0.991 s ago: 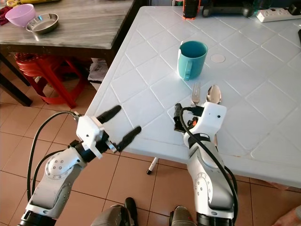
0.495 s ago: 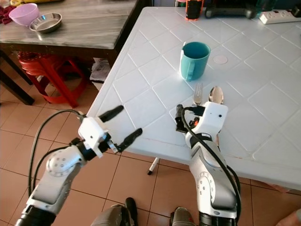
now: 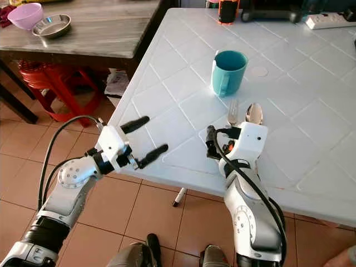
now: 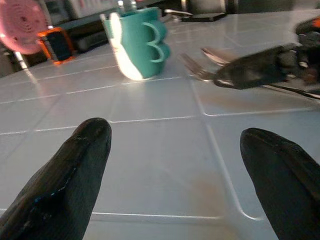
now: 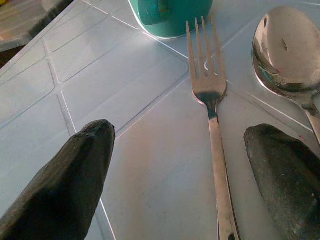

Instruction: Setting the table

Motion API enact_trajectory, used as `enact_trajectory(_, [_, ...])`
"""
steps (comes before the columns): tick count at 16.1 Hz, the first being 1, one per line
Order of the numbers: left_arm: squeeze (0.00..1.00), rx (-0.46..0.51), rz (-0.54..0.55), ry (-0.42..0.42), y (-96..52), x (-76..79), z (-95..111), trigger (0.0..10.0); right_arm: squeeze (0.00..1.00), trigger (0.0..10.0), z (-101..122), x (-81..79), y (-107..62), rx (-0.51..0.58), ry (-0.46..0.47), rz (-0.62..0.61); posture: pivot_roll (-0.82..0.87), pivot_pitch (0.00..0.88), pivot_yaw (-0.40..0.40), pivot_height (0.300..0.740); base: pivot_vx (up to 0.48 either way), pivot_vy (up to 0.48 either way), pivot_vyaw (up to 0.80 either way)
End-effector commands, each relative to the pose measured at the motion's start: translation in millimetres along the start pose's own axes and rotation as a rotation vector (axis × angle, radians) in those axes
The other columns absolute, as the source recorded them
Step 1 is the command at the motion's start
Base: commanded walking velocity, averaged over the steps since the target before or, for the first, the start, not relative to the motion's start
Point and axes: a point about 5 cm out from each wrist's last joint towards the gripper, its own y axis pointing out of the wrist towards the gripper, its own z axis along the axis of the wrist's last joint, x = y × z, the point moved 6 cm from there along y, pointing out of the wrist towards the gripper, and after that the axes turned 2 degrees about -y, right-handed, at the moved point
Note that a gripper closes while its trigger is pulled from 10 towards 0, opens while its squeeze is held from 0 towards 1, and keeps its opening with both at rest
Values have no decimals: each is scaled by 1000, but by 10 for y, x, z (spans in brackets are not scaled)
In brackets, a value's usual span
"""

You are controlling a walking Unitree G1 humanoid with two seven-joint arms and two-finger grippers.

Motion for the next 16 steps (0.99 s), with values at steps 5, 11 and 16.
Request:
enact_trajectory(5, [0, -25, -119, 2, -94, 260, -144, 10000, 0, 10000, -317, 120, -70, -134, 14, -43, -181, 245, 104, 740, 0, 0, 0])
enact_trajectory(11, [0, -29, -60, 21, -56, 71, -137, 10000, 0, 0, -367, 198, -64, -178, 48, -90, -184, 244, 104, 740, 0, 0, 0])
enact_trajectory(16, [0, -38, -52, 33, -51, 17, -153, 10000, 0, 0, -424, 359, -47, -256, 15, -146, -180, 242, 107, 740, 0, 0, 0])
